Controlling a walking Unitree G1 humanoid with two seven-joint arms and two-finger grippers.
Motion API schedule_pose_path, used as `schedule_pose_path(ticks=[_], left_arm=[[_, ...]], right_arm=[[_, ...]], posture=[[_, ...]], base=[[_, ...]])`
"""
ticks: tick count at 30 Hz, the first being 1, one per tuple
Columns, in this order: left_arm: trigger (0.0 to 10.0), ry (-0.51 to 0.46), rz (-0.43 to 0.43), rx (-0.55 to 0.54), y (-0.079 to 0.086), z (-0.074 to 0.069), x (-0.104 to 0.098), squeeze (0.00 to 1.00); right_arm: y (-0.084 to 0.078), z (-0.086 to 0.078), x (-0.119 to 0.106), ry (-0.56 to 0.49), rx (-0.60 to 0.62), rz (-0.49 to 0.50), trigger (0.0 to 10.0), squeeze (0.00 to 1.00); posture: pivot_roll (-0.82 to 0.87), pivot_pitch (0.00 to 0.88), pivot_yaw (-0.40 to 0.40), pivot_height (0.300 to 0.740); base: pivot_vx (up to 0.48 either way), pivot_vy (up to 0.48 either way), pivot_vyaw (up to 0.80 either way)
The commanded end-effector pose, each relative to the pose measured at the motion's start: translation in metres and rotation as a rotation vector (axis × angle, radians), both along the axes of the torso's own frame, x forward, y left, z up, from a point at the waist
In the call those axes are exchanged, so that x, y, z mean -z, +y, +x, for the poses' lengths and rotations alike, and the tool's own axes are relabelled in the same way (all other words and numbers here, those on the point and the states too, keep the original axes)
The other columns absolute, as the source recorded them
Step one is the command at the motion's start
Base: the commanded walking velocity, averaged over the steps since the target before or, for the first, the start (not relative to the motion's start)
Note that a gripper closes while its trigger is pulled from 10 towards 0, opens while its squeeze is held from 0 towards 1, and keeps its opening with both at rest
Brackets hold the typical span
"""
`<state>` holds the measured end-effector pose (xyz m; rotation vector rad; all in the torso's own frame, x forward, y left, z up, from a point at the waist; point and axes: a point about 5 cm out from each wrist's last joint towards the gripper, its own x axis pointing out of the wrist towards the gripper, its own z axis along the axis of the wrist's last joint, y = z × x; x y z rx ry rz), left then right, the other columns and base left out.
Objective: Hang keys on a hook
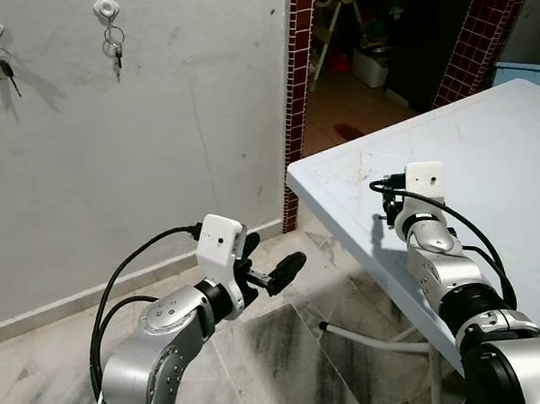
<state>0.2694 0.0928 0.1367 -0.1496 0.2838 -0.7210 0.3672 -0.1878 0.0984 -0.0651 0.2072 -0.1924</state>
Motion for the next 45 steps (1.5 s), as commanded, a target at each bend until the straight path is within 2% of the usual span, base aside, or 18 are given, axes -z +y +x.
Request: schedule_pose_path(ticks=[1, 8, 19, 23, 31, 33, 36, 45], left_arm=[[10.0, -0.014, -0.002, -0.022, 0.002, 0.004, -0.003, 0.00], [10.0, -0.027, -0.006, -0.025, 0.001, 0.007, -0.005, 0.00], [10.0, -0.034, -0.010, -0.031, 0.001, 0.008, -0.004, 0.00], [10.0, -0.037, -0.011, -0.030, 0.001, 0.009, -0.005, 0.00], [10.0, -0.039, -0.008, -0.028, 0.000, 0.009, -0.004, 0.00], [10.0, -0.038, -0.003, -0.030, 0.000, 0.009, -0.004, 0.00], [10.0, -0.026, -0.041, -0.057, 0.001, 0.009, -0.004, 0.00], [10.0, -0.017, -0.048, -0.066, 0.003, 0.008, -0.003, 0.00]], right_arm=[[-0.001, 0.002, -0.004, -0.011, 0.003, 0.007, 10.0, 0.13], [0.000, 0.001, -0.002, -0.009, -0.004, 0.006, 10.0, 0.13], [0.002, 0.003, -0.008, -0.056, -0.034, -0.009, 10.0, 0.16], [0.009, 0.004, -0.013, -0.091, -0.075, -0.028, 10.0, 0.15], [0.011, 0.003, -0.012, -0.092, -0.082, -0.024, 10.0, 0.15], [0.011, 0.003, -0.012, -0.092, -0.082, -0.024, 10.0, 0.15], [0.011, 0.003, -0.011, -0.092, -0.083, -0.024, 10.0, 0.15], [0.017, 0.000, -0.008, -0.091, -0.116, -0.014, 10.0, 0.14]], posture=[[0.18, 0.000, -0.062, 0.740], [0.17, 0.000, -0.060, 0.740], [0.17, 0.000, -0.063, 0.740], [0.17, 0.000, -0.062, 0.740], [0.17, 0.000, -0.062, 0.740], [0.17, 0.000, -0.062, 0.740], [0.17, 0.000, -0.062, 0.740], [0.16, 0.000, -0.061, 0.740]], base=[[0.000, 0.000, 0.00], [0.000, 0.000, 0.00], [0.000, -0.252, 0.00], [0.000, -0.353, 0.00], [0.000, -0.397, 0.00], [0.000, 0.000, 0.00], [0.000, 0.000, 0.00], [0.000, 0.000, 0.00]])
